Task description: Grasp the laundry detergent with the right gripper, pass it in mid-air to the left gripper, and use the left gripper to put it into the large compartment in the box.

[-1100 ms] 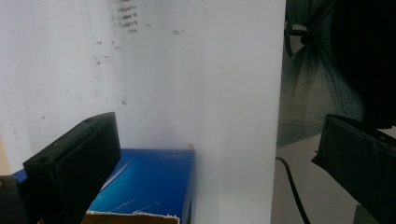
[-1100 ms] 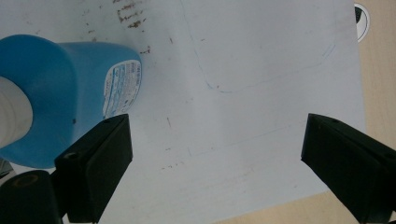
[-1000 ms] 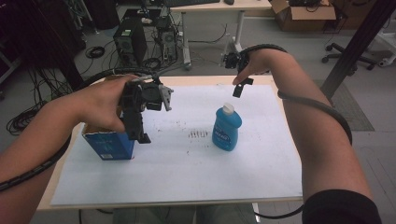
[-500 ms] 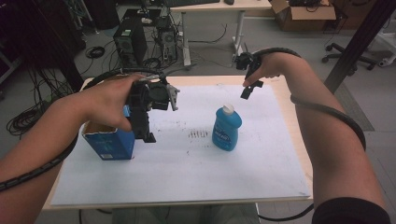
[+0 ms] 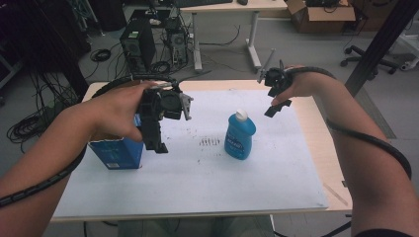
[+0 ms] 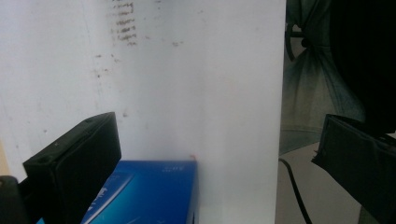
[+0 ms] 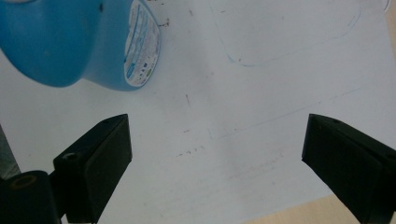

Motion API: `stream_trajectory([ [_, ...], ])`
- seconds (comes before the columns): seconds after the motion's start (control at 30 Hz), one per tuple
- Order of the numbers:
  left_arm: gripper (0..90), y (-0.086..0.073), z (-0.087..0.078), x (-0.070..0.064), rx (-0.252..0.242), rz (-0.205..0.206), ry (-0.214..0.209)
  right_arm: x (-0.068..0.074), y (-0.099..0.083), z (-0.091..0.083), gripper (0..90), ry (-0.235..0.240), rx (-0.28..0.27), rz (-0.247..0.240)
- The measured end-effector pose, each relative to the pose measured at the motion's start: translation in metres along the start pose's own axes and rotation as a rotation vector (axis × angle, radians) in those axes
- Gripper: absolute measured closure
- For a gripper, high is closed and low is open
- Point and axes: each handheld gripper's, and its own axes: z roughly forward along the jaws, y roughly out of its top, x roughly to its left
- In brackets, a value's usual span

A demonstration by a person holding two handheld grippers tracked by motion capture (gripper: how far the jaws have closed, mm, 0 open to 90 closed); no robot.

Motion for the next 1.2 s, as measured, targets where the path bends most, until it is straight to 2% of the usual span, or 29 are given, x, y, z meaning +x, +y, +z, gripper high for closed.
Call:
stream_trajectory([
  [0.23,0.2,-0.002,0.005,-0.001,0.001,0.0,-0.005,0.018,-0.021,0.008,7.4,0.017,-0.081,-0.024],
  [0.37,0.2,-0.003,0.009,-0.001,0.005,0.007,-0.008,0.032,-0.032,0.019,7.4,0.027,-0.122,-0.039],
  [0.5,0.2,-0.004,0.01,-0.001,0.001,0.007,-0.009,0.04,-0.04,0.026,7.0,0.033,-0.158,-0.042],
  [0.63,0.2,-0.005,0.012,-0.001,0.008,0.011,-0.005,0.05,-0.051,0.038,6.8,0.046,-0.213,-0.027],
  [0.87,0.2,-0.004,0.014,-0.002,0.015,0.019,-0.006,0.066,-0.068,0.057,6.6,0.032,-0.311,-0.004],
  [0.9,0.2,-0.004,0.015,-0.002,0.014,0.019,-0.006,0.07,-0.071,0.061,6.4,0.023,-0.34,-0.001],
  [0.93,0.2,-0.004,0.015,-0.002,0.013,0.018,-0.008,0.07,-0.071,0.061,6.4,0.023,-0.34,-0.001],
  [1.07,0.2,-0.002,0.016,-0.002,0.011,0.021,-0.009,0.08,-0.074,0.073,4.3,0.012,-0.419,0.024],
  [1.2,0.2,-0.002,0.017,-0.002,0.013,0.02,-0.01,0.086,-0.073,0.081,2.8,0.013,-0.46,0.036],
])
